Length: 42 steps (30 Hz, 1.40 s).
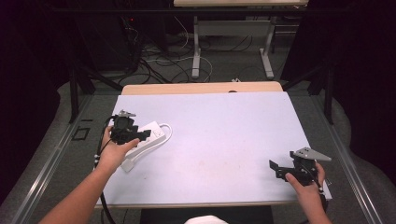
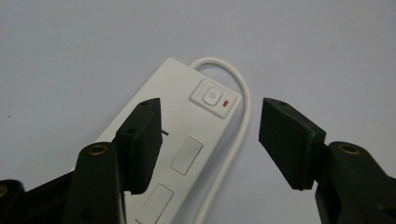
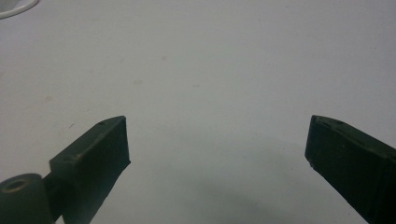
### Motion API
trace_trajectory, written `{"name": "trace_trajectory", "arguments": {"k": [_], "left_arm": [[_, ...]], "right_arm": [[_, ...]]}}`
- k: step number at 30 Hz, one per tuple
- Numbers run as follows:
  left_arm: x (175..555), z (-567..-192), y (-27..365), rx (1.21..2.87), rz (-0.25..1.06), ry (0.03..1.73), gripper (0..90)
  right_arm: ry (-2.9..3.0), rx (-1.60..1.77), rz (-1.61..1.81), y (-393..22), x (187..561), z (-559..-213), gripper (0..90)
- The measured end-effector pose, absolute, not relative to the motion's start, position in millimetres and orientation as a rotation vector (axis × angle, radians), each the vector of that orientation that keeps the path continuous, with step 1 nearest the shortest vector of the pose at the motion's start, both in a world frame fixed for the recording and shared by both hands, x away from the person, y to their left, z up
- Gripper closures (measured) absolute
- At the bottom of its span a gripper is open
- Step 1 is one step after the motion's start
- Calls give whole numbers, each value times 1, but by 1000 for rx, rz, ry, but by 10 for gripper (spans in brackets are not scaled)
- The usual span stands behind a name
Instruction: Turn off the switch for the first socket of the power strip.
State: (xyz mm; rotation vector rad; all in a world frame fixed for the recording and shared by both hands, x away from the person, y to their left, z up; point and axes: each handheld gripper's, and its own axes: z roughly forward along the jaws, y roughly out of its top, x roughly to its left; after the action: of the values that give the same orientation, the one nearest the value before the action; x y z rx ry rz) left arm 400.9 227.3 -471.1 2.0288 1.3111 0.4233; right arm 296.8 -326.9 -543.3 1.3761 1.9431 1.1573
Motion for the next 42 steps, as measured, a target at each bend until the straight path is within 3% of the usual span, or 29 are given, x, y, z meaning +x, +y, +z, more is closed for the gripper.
{"name": "trace_trajectory", "arguments": {"k": [9,12,18,42], "left_arm": [[382,-455,222,1997,488,1242,175],[376,-452,222,1983,488,1230,155],[364,-450,220,1939,456,1230,4],[310,-467,212,1864,434,1140,4]], "right_arm": [[1938,1374,1156,-326,297,-543,58],[1935,1373,1157,-326,297,-543,58],[1943,1374,1157,-326,296,-543,58],[1929,1368,1160,-326,296,-542,58]]}}
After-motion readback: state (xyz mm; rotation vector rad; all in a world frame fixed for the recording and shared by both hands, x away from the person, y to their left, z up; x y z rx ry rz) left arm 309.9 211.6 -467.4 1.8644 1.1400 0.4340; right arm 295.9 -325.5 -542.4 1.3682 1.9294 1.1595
